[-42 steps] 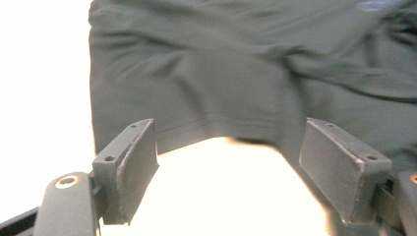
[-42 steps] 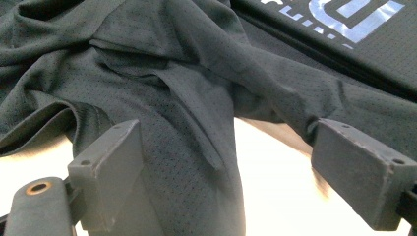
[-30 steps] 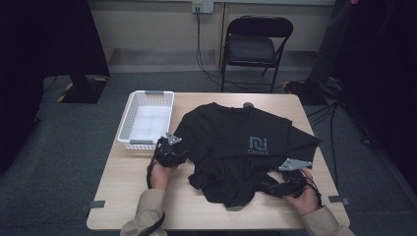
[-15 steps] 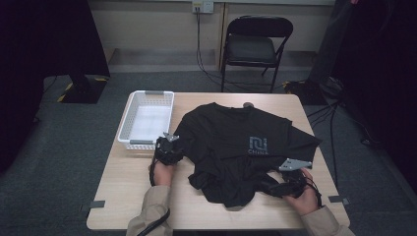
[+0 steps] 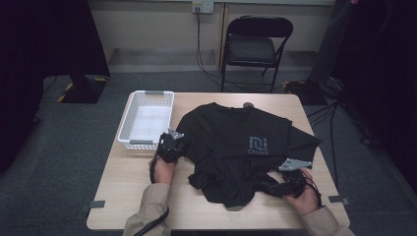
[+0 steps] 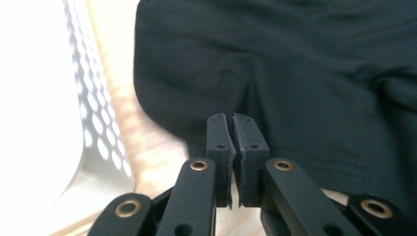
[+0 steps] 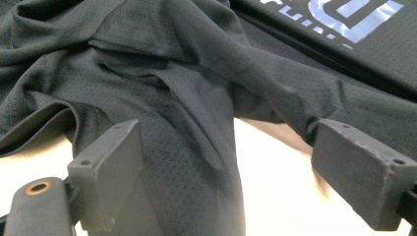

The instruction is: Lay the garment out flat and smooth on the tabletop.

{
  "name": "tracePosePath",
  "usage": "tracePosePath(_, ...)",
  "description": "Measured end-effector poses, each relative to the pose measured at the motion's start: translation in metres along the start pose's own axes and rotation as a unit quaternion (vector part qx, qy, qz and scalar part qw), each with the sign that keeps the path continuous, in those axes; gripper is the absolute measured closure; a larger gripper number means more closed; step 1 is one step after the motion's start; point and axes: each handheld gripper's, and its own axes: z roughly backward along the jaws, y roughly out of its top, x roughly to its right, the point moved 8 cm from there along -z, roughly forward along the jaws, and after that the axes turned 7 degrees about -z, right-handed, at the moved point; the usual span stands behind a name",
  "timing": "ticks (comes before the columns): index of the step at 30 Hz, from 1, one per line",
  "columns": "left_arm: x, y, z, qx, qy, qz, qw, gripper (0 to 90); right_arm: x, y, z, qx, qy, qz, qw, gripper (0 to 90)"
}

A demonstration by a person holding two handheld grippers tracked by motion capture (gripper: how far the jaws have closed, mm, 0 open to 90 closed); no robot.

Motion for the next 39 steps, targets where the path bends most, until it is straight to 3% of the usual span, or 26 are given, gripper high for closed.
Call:
tracePosePath(5,0.005,0.004,-0.002,-0.007,-0.008,-0.002,0.9999,85.5,0.0,0.0,0.0,0.0,0.0,0.0,1.0,11.1)
tracePosePath(9,0.012,-0.006,-0.012,-0.009,-0.021,0.009,0.9997,66.6,0.0,0.0,0.0,0.0,0.0,0.0,1.0,11.1)
tracePosePath(13,0.006,-0.008,-0.003,0.014,-0.01,0.027,0.9995,60.1,0.0,0.0,0.0,0.0,0.0,0.0,1.0,11.1)
tracePosePath(16,-0.003,-0.01,0.007,0.022,0.003,0.035,0.9992,60.3,0.0,0.0,0.0,0.0,0.0,0.0,1.0,11.0)
tracePosePath(23,-0.023,-0.031,0.002,-0.006,0.039,0.062,0.9973,62.3,0.0,0.0,0.0,-0.001,-0.002,-0.002,1.0,10.6)
tracePosePath(29,-0.017,-0.038,-0.008,-0.01,0.026,0.074,0.9969,59.0,0.0,0.0,0.0,-0.001,-0.002,-0.002,1.0,10.6)
tracePosePath(31,-0.014,-0.036,-0.009,-0.008,0.017,0.079,0.9967,64.0,0.0,0.0,0.0,-0.001,-0.002,-0.002,1.0,10.6)
tracePosePath(32,-0.012,-0.036,-0.009,-0.01,0.008,0.078,0.9969,69.2,0.0,0.0,0.0,-0.001,-0.002,-0.002,1.0,10.6)
tracePosePath(35,-0.009,-0.033,-0.01,-0.016,0.007,0.063,0.9978,86.8,0.0,0.0,0.0,-0.001,-0.002,-0.002,1.0,10.7)
tracePosePath(39,-0.008,-0.027,-0.007,-0.019,0.012,0.05,0.9985,87.9,0.0,0.0,0.0,-0.001,-0.002,-0.002,1.0,10.6)
